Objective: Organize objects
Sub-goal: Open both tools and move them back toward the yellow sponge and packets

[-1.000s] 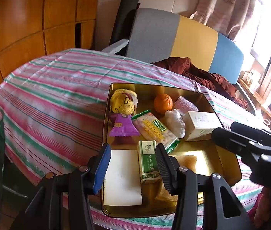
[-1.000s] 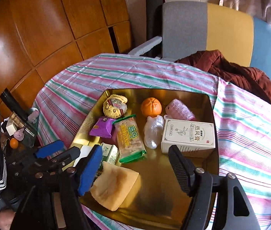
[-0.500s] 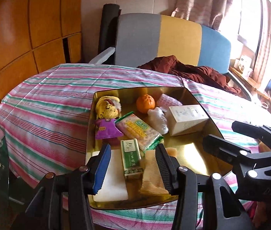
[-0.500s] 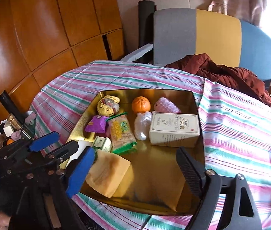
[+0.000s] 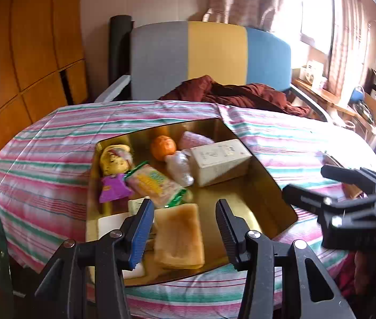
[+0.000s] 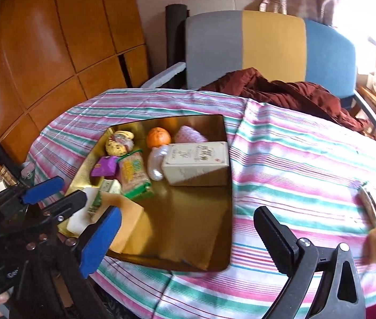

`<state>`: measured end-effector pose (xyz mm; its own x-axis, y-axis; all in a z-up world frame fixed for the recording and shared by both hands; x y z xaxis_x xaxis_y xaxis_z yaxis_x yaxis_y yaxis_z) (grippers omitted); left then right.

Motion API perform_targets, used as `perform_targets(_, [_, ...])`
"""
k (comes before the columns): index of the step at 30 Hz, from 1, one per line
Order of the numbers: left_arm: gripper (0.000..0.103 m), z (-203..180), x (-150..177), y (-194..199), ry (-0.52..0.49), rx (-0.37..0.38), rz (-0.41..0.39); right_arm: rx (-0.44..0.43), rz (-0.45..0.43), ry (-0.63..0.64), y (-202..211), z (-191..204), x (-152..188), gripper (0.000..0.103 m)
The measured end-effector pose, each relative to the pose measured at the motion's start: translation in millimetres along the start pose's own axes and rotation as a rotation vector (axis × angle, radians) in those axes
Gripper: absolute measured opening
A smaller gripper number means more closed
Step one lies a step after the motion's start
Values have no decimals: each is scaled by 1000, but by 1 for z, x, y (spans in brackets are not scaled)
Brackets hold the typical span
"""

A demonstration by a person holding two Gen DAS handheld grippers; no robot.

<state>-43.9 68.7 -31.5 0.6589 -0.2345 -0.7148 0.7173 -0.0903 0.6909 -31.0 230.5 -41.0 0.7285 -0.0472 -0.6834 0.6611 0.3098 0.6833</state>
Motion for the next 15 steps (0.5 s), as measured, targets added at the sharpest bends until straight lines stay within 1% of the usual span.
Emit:
perform_targets(8, [49, -36, -4, 3, -90, 53, -7, 87, -43, -150, 31, -69, 3, 103])
perform_targets(15, [49, -67, -8, 6, -159, 107, -23, 214, -119, -296, 78, -142, 2, 103])
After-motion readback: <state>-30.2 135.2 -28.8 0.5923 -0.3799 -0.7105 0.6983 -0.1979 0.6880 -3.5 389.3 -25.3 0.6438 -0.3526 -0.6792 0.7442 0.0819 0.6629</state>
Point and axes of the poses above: each gripper's, at about its wrist camera, not at the fingertips, and y roughly against the way its jaws point, z to its left, x to its underside, the point moved 2 cm from there along -y, roughly the way its jaws point, and after that the axes turned 10 degrees about -x, right-handed, at the moved point
